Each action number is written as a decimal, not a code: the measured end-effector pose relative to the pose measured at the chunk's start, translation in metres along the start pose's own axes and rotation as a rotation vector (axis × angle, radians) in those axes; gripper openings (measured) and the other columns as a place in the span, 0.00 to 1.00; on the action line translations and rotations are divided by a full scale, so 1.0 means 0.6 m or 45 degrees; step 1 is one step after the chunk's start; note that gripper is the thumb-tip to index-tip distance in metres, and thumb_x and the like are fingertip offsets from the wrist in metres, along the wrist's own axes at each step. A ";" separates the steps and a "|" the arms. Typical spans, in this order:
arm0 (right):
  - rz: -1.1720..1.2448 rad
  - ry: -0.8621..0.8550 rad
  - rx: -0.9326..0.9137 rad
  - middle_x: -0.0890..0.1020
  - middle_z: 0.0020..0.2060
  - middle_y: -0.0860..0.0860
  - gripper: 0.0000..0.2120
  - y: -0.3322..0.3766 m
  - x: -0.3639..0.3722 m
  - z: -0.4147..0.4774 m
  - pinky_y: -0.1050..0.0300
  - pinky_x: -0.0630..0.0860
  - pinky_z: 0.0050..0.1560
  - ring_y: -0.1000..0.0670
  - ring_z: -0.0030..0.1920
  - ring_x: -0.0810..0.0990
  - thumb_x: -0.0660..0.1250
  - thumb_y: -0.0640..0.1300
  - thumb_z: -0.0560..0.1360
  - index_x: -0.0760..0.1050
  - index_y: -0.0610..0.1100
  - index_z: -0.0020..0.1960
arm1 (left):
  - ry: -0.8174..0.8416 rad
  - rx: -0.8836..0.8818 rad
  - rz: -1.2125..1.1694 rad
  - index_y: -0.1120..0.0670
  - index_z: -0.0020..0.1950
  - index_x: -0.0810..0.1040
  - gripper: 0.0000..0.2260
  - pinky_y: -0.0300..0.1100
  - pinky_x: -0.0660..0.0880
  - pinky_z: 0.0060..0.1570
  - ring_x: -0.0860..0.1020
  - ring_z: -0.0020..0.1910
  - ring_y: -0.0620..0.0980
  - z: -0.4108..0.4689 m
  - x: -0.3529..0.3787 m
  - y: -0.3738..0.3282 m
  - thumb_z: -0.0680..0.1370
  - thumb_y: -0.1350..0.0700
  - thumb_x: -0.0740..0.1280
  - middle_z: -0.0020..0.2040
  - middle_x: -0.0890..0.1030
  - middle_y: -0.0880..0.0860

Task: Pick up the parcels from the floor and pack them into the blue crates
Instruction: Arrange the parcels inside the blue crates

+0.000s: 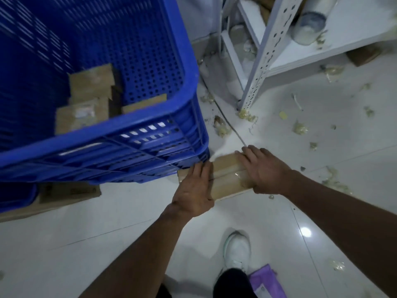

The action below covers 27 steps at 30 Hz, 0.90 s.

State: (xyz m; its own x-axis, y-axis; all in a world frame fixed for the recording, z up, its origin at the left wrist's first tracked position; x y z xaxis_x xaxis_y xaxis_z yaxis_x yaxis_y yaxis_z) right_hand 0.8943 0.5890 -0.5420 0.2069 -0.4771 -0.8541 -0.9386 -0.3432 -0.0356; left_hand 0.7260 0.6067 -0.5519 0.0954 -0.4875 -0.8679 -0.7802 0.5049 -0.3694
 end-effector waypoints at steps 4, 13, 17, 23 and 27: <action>0.075 0.008 -0.066 0.65 0.66 0.45 0.52 0.028 -0.115 -0.062 0.46 0.67 0.67 0.44 0.65 0.67 0.74 0.56 0.62 0.51 0.43 0.77 | -0.012 -0.007 0.024 0.60 0.77 0.57 0.49 0.52 0.68 0.69 0.66 0.68 0.59 -0.080 -0.101 -0.030 0.62 0.46 0.74 0.68 0.67 0.59; 0.117 -0.002 -0.184 0.65 0.64 0.45 0.49 0.177 -0.346 -0.246 0.46 0.67 0.64 0.43 0.62 0.67 0.73 0.58 0.64 0.54 0.43 0.76 | 0.102 -0.210 0.084 0.55 0.75 0.57 0.47 0.46 0.71 0.61 0.68 0.60 0.53 -0.313 -0.297 -0.084 0.62 0.43 0.74 0.63 0.67 0.52; 0.146 0.044 -0.205 0.64 0.66 0.45 0.52 0.266 -0.429 -0.297 0.47 0.70 0.64 0.44 0.64 0.67 0.74 0.61 0.62 0.53 0.44 0.77 | 0.086 -0.275 0.014 0.53 0.74 0.58 0.46 0.45 0.71 0.61 0.68 0.60 0.52 -0.432 -0.369 -0.063 0.61 0.42 0.75 0.62 0.66 0.51; 0.133 -0.042 -0.243 0.62 0.67 0.46 0.55 0.444 -0.603 -0.343 0.48 0.71 0.63 0.44 0.65 0.65 0.72 0.65 0.63 0.50 0.44 0.78 | -0.018 -0.335 0.017 0.51 0.72 0.61 0.46 0.48 0.73 0.60 0.70 0.61 0.53 -0.621 -0.541 0.017 0.60 0.41 0.77 0.63 0.68 0.51; 0.064 -0.119 -0.274 0.61 0.71 0.44 0.57 0.572 -0.715 -0.351 0.47 0.68 0.67 0.42 0.70 0.63 0.74 0.64 0.62 0.49 0.45 0.79 | -0.089 -0.409 0.042 0.54 0.74 0.61 0.50 0.47 0.73 0.61 0.68 0.63 0.53 -0.751 -0.632 0.084 0.57 0.45 0.80 0.64 0.67 0.51</action>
State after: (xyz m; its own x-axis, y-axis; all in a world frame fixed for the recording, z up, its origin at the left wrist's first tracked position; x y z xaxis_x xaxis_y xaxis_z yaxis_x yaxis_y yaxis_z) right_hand 0.5414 0.5056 -0.0787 0.1254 -0.4246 -0.8967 -0.8645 -0.4902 0.1112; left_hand 0.3719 0.4958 -0.0917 0.1008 -0.4190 -0.9024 -0.9376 0.2634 -0.2270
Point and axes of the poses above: each hand's wrist, its own z-axis towards the middle knuckle, its own x-axis out of the palm, y = z × x, the point moved 8 cm from there along z, towards the middle knuckle
